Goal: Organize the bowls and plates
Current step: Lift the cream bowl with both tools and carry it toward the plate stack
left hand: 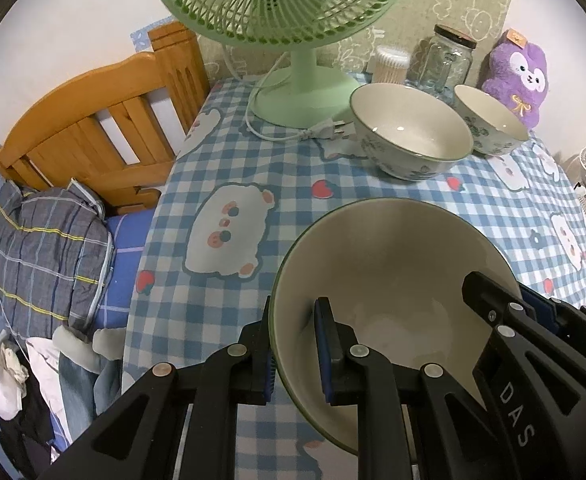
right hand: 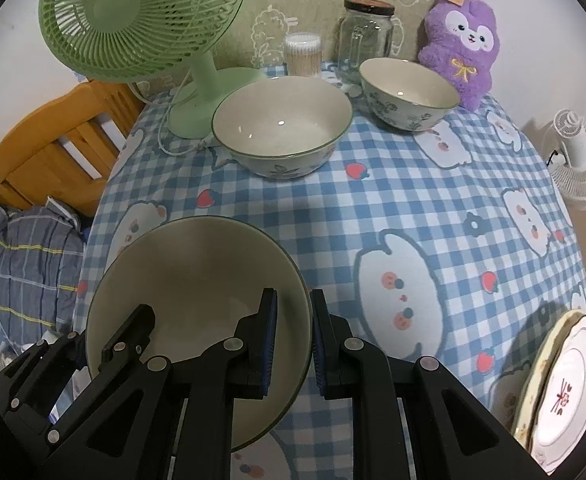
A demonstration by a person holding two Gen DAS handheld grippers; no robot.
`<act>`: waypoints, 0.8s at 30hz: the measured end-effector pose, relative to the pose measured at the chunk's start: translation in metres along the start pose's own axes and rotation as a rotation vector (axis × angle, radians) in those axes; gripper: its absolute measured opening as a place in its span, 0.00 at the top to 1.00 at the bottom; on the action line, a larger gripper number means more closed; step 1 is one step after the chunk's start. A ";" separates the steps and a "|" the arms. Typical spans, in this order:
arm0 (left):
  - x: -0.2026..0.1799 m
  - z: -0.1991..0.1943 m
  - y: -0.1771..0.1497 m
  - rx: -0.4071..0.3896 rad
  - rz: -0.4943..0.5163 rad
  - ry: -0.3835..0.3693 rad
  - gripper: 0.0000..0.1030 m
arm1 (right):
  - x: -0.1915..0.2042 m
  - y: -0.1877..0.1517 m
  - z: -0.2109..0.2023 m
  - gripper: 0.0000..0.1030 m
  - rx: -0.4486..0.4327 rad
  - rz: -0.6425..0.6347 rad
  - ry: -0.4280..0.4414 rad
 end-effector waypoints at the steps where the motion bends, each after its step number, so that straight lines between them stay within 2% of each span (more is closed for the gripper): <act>1: -0.002 -0.001 -0.001 -0.002 0.000 0.000 0.86 | -0.003 -0.001 -0.001 0.81 -0.001 0.002 0.001; 24: -0.092 -0.026 -0.042 -0.037 -0.019 0.001 0.86 | -0.099 -0.037 -0.031 0.81 -0.018 -0.003 0.014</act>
Point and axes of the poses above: each gripper's, at about its wrist camera, not at the fingertips, and z roughly the way its jaws point, x to its left, y to its top, the point moved 4 cm from there along z, roughly the way its jaws point, and after that the axes turned 14 degrees about -y, right-handed, at the moved point
